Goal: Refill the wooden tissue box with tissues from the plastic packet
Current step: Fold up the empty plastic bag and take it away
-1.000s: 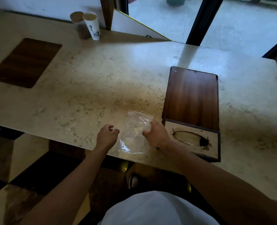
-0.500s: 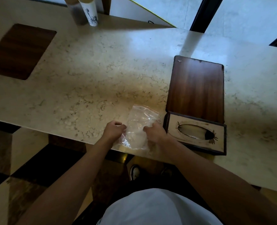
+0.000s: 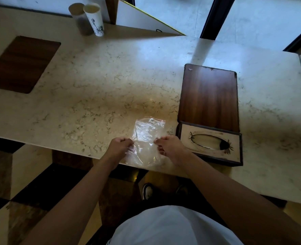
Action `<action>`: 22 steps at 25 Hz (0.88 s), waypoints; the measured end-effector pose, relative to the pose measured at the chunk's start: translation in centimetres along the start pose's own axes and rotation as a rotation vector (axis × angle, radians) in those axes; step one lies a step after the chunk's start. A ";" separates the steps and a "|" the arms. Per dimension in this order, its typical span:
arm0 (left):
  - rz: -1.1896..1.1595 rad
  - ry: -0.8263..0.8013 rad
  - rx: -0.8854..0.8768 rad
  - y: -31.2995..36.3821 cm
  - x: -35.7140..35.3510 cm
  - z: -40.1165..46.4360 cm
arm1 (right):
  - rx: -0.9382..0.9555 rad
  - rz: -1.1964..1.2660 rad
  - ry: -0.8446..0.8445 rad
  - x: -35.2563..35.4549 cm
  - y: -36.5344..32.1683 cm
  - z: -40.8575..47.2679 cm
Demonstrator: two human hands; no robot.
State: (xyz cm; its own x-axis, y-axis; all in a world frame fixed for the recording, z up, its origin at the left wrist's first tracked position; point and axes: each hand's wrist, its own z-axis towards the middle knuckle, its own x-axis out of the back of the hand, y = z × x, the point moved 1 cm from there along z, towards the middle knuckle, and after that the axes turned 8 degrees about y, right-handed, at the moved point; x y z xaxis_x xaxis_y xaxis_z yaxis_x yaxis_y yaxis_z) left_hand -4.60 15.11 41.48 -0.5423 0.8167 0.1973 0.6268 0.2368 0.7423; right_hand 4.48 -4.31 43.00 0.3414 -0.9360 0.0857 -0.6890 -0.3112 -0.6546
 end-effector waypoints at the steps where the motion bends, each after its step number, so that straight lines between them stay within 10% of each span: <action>1: -0.053 -0.010 0.004 0.2 0.1 -0.1 | 0.022 0.036 -0.011 0.4 -0.2 -0.1; 7: -0.370 -0.246 0.076 2.2 -0.2 -1.2 | 0.031 0.277 -0.104 3.2 -1.8 -1.1; 22: -0.069 -0.419 -0.193 4.4 -5.3 -3.6 | 0.144 0.571 -0.091 11.0 0.6 -5.5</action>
State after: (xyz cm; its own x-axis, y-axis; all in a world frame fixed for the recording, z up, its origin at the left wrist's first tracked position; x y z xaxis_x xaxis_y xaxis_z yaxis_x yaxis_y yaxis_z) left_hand -1.02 9.91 46.00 -0.2814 0.9540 -0.1030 0.4597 0.2283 0.8582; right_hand 4.28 -15.68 47.66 0.0003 -0.9289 -0.3705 -0.6879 0.2687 -0.6743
